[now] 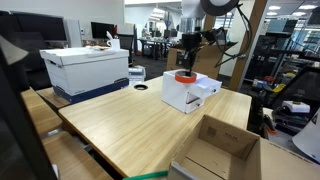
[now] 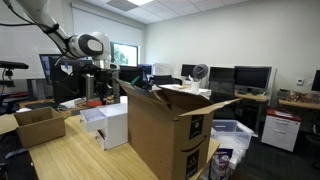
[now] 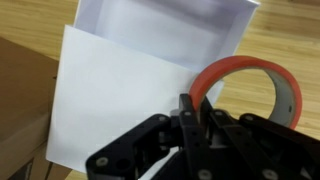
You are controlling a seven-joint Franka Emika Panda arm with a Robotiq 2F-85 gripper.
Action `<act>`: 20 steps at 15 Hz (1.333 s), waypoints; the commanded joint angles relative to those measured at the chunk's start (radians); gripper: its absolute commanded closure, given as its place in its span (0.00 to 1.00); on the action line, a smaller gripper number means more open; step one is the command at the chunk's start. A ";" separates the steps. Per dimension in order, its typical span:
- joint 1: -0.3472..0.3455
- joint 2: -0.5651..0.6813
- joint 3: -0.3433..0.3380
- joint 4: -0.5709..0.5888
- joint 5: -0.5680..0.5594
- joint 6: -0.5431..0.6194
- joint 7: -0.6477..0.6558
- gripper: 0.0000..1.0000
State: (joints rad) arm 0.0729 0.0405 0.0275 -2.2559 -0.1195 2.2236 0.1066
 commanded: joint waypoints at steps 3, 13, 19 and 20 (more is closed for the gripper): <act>-0.023 -0.060 -0.008 -0.028 0.004 -0.067 0.003 0.95; -0.037 -0.132 -0.022 -0.101 0.006 -0.108 0.012 0.95; -0.055 -0.173 -0.029 -0.148 0.001 -0.139 0.039 0.95; -0.058 -0.175 -0.029 -0.152 0.000 -0.148 0.043 0.95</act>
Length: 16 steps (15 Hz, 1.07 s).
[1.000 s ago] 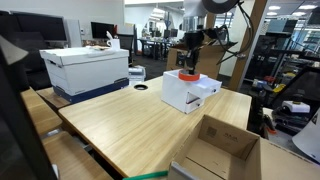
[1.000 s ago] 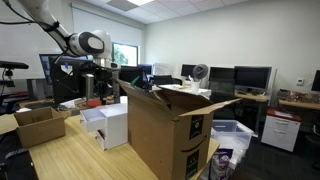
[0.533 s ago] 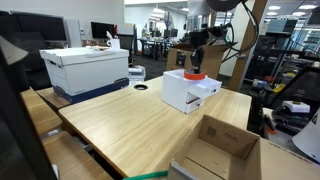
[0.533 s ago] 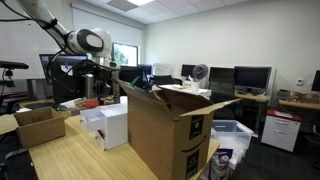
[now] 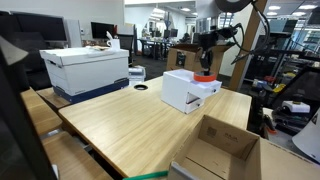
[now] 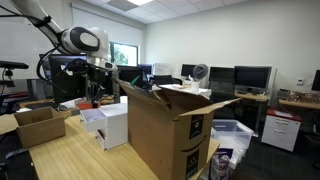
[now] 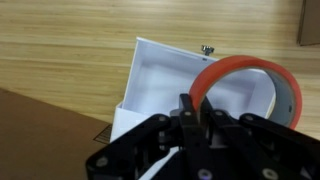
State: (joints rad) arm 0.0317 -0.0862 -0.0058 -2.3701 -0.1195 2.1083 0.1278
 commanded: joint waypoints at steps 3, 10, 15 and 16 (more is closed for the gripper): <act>-0.027 -0.057 0.001 -0.047 0.004 -0.074 0.037 0.95; -0.029 -0.048 -0.003 -0.043 0.013 -0.142 0.037 0.95; -0.028 -0.028 -0.002 -0.032 0.019 -0.170 0.036 0.95; -0.027 -0.021 -0.002 -0.028 0.019 -0.175 0.036 0.95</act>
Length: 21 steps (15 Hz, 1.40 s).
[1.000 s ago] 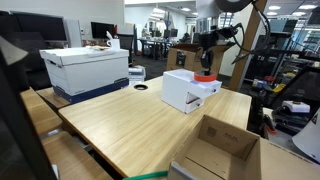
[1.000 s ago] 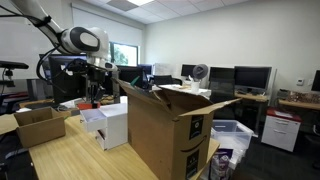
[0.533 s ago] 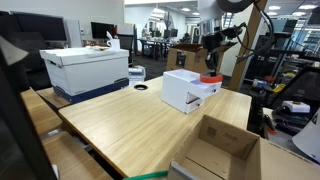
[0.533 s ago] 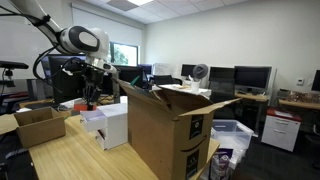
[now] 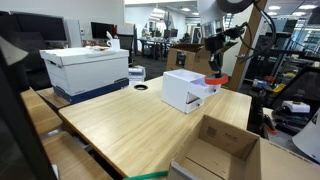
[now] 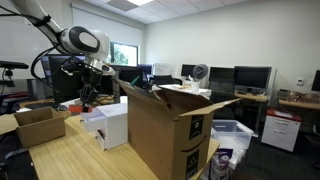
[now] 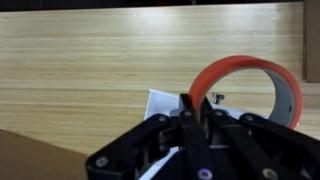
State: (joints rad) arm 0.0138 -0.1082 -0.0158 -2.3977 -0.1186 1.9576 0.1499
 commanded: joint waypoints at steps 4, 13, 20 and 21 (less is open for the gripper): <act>-0.007 0.034 0.011 0.019 0.016 -0.025 0.021 0.95; -0.003 0.095 0.013 0.071 0.023 -0.028 0.024 0.95; -0.003 0.127 0.010 0.100 0.031 -0.036 0.025 0.96; -0.003 0.131 0.010 0.103 0.032 -0.039 0.025 0.95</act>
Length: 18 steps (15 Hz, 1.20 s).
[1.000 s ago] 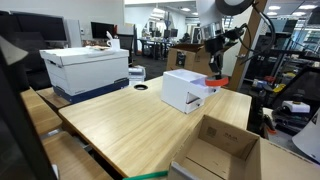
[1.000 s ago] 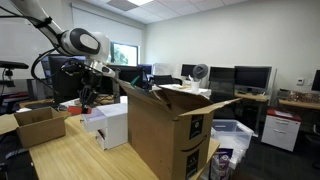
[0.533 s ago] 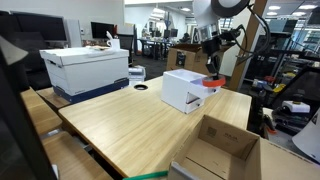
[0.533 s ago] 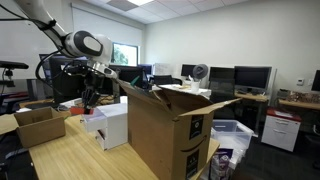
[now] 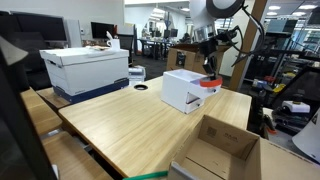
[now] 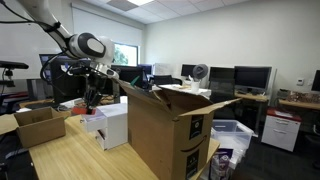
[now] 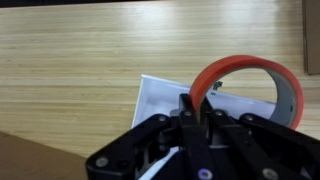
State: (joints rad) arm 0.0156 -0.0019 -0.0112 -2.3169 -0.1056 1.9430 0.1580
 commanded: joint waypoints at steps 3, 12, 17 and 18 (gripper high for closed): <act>-0.005 0.038 0.005 0.032 0.023 -0.029 0.017 0.96; -0.003 0.079 0.004 0.067 0.032 -0.030 0.016 0.96; -0.003 0.095 0.003 0.081 0.034 -0.029 0.020 0.96; -0.003 0.098 0.003 0.083 0.035 -0.030 0.019 0.96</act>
State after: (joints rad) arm 0.0156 0.0689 -0.0120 -2.2500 -0.0884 1.9257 0.1580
